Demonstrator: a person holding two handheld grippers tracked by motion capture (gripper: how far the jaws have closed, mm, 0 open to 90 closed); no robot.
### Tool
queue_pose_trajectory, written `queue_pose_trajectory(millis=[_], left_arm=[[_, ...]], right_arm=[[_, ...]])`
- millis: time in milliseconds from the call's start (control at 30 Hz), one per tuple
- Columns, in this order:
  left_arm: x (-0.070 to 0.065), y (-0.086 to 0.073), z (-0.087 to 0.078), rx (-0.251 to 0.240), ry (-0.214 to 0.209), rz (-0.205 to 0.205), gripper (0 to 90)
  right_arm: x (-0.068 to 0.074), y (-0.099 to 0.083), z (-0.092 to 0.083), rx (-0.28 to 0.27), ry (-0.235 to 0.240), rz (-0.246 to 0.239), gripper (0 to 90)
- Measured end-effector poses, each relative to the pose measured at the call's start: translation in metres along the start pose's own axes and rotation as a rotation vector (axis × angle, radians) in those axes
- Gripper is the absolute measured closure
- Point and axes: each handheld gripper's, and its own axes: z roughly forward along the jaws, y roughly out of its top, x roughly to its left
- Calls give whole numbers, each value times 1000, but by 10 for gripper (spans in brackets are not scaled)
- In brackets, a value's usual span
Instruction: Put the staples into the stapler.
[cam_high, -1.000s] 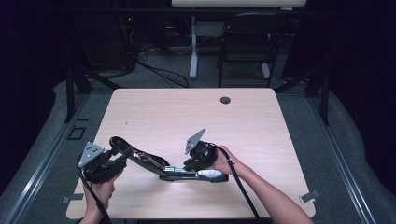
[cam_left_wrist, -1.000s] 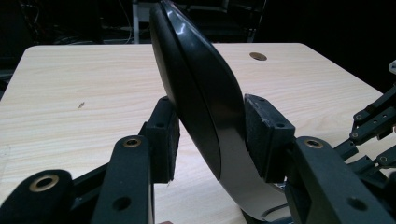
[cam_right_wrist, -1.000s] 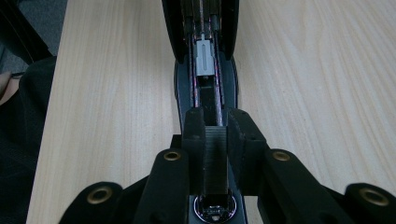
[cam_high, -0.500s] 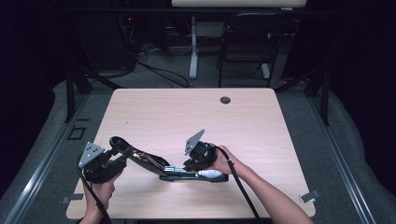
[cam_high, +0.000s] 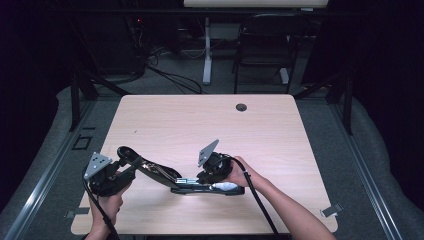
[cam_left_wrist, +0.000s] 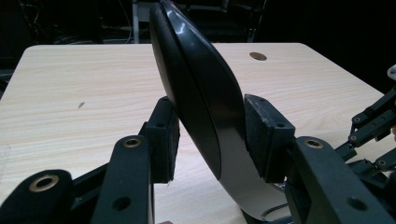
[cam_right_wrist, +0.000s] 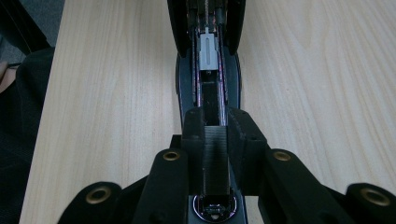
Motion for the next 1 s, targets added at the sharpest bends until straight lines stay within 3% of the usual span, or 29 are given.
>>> queue_pose_trajectory(millis=[1000], left_arm=[[0, 0, 0, -1, -1, 2, 574]], right_arm=[[-3, -4, -4, 6, 20, 1, 776]])
